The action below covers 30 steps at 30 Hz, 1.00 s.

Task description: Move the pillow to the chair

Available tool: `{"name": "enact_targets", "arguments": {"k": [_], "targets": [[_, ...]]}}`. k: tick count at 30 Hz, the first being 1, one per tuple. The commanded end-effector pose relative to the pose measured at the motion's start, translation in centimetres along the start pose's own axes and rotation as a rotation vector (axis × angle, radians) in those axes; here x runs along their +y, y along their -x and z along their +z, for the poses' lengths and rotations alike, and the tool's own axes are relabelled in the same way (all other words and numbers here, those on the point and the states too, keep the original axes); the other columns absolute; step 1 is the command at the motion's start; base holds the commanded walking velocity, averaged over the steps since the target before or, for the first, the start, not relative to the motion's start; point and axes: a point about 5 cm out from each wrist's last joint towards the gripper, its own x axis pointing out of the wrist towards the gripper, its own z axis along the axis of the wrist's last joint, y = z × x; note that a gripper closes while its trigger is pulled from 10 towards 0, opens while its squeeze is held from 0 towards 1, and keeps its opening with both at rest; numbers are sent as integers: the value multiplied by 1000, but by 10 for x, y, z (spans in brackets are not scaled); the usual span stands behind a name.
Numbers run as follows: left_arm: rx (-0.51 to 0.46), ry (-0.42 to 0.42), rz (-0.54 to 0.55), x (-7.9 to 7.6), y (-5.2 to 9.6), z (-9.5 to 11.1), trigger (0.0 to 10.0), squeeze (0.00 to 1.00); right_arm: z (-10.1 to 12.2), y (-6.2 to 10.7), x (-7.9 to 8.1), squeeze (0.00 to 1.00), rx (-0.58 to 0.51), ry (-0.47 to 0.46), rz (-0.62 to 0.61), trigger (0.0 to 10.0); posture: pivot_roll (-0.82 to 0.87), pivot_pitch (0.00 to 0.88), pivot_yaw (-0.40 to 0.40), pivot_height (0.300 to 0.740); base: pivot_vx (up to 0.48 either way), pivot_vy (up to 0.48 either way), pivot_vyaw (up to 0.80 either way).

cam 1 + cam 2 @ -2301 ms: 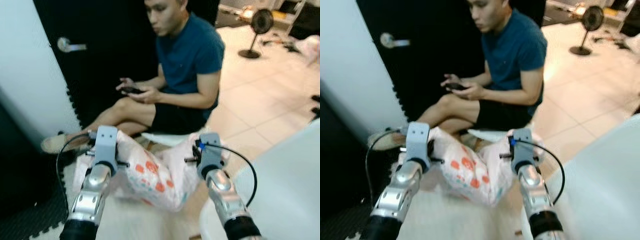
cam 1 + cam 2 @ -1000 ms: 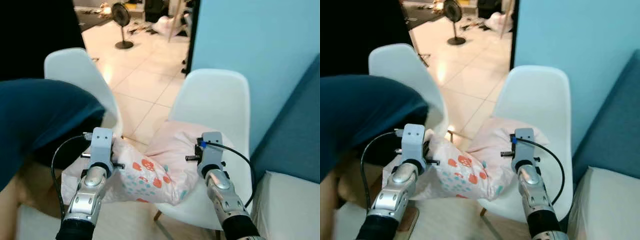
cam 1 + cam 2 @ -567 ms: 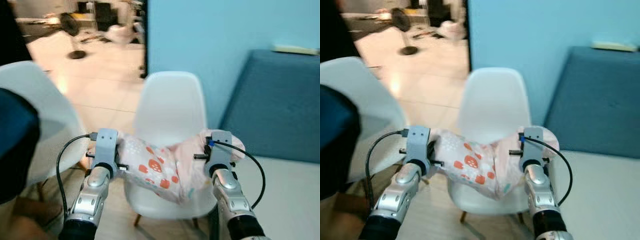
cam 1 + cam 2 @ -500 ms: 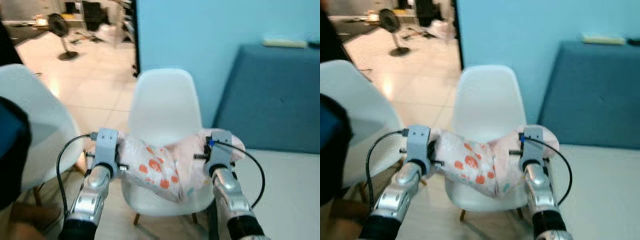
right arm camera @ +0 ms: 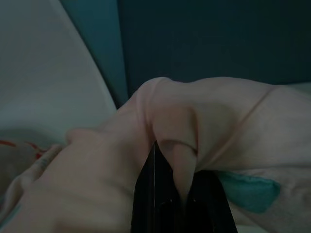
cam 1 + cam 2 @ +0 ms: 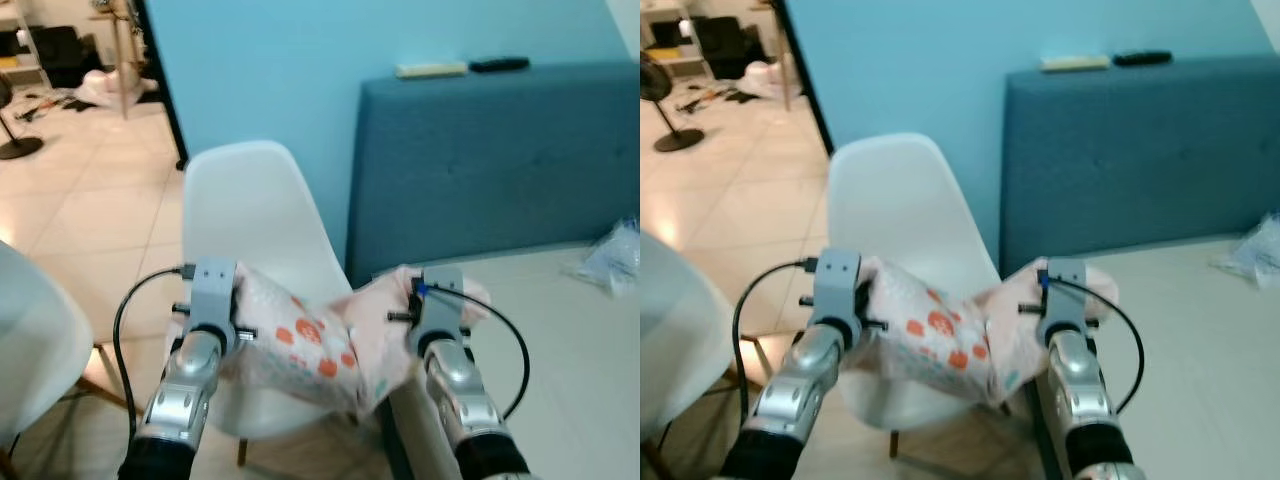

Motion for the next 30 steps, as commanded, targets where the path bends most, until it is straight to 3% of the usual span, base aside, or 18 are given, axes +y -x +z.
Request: {"name": "enact_targets", "arguments": {"k": [1,8,12,15,19,25,30], "targets": [[-34,-11,47,8,0,5,10000,0,13,-3,17,0,-57,3,75,10000,2,55,34,740,0,0,0],[-49,3,92,13,0,7,10000,0,15,-3,22,0,-61,0,123,10000,3,60,23,740,0,0,0],[-57,12,116,15,2,7,10000,0,13,-1,40,0,-58,127,269,10000,8,67,1,740,0,0,200],[-80,6,130,16,4,10,10000,0,11,0,45,0,-41,125,296,10000,14,67,-6,740,0,0,800],[-98,-1,150,20,5,14,10000,0,9,-3,46,0,-18,38,276,10000,28,67,-14,740,0,0,400],[-92,-15,146,24,3,14,10000,0,9,-4,45,0,-27,65,274,10000,31,69,-10,740,0,0,0],[-100,-17,75,17,-1,16,10000,0,9,-6,39,0,-29,54,219,10000,30,73,-4,740,0,0,0]]}}
